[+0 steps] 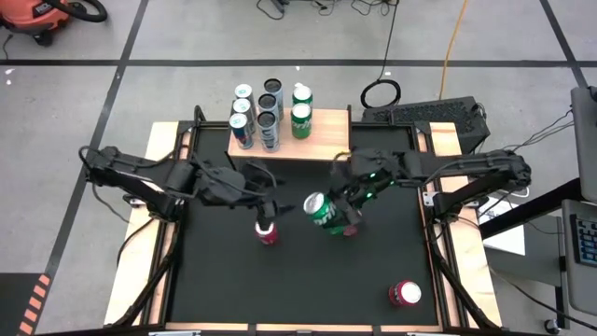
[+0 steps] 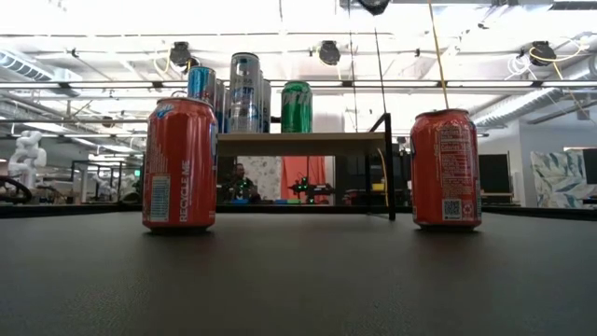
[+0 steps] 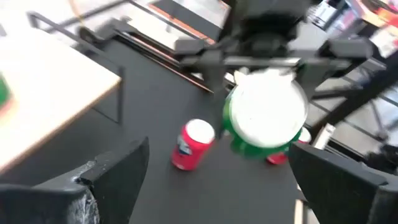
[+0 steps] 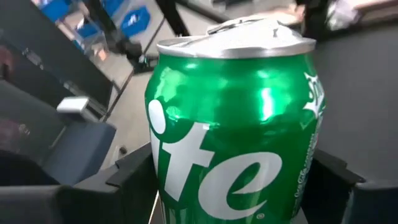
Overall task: Place canned beverage on shelf
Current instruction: Put the green soda can on the shelf
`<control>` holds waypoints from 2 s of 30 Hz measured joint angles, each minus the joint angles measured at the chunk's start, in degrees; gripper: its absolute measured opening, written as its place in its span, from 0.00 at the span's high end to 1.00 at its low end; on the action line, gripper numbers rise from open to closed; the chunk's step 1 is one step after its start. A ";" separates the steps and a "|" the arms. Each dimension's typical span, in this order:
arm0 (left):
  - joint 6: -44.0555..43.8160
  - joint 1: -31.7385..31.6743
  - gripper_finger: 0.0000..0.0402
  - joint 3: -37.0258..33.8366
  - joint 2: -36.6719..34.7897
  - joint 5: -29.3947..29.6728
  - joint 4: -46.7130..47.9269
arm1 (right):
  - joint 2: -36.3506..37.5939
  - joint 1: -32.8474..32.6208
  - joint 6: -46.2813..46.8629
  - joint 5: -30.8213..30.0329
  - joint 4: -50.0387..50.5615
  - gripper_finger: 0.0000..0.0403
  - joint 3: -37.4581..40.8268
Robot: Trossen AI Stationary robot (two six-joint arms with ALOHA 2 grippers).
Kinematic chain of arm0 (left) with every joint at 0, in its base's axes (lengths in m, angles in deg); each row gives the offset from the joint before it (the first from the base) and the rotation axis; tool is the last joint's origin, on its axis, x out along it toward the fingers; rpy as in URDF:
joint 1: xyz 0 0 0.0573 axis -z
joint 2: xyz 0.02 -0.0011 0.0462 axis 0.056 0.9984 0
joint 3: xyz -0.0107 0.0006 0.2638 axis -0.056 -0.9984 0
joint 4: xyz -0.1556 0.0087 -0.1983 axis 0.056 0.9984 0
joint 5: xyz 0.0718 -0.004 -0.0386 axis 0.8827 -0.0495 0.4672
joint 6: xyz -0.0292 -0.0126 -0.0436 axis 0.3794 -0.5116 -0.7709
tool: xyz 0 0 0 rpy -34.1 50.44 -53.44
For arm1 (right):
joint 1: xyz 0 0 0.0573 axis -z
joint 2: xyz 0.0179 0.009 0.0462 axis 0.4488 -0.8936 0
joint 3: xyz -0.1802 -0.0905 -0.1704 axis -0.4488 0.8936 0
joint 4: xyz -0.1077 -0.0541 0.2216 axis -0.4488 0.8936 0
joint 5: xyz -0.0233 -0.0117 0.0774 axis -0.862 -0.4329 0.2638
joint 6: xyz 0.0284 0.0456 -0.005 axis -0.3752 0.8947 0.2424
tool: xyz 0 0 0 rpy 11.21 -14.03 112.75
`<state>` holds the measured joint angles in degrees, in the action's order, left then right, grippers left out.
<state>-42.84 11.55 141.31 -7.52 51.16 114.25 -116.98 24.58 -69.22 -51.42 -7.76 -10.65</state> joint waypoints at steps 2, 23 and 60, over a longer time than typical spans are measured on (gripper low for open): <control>-0.03 0.02 0.03 -0.02 -1.37 2.09 1.66 | 1.84 0.99 -0.21 -0.11 -0.37 0.30 -0.01; -5.87 -0.11 0.03 -0.09 -3.52 7.60 4.34 | 14.37 8.62 -5.42 -12.49 -8.31 0.30 -0.02; -7.25 0.79 0.03 -0.13 -3.47 7.65 13.04 | 9.56 10.36 -9.98 -13.53 -11.18 0.30 -0.11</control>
<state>-50.09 12.35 141.18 -11.00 58.81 127.29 -107.42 34.94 -79.20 -64.94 -18.94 -10.76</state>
